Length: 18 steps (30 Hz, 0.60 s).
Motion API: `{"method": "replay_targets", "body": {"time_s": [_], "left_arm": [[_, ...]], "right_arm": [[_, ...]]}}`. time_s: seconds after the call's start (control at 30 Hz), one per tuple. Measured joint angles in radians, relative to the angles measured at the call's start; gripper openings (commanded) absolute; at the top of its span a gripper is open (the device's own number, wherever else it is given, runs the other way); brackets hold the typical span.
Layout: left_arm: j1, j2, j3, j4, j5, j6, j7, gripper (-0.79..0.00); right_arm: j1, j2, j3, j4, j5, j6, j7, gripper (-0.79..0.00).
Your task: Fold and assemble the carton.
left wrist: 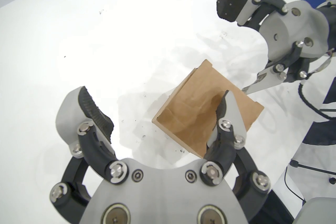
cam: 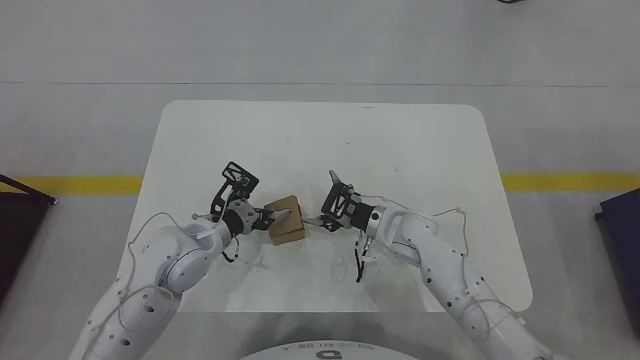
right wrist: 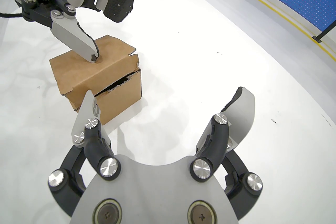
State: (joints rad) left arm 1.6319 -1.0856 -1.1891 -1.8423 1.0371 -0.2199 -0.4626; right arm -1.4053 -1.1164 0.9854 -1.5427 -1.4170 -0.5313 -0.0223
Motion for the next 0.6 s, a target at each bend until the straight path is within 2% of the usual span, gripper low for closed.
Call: {"method": "replay_targets", "body": {"time_s": [0.37, 0.6], "left_arm": [[0.037, 0.009, -0.053, -0.037, 0.009, 0.024, -0.042, 0.000], [0.076, 0.013, -0.077, -0.026, 0.004, 0.028, -0.049, 0.000]], "right_arm": [[0.010, -0.004, -0.009, -0.009, -0.002, 0.004, 0.007, 0.000], [0.019, -0.009, -0.030, 0.000, -0.010, 0.002, 0.016, 0.000]]}}
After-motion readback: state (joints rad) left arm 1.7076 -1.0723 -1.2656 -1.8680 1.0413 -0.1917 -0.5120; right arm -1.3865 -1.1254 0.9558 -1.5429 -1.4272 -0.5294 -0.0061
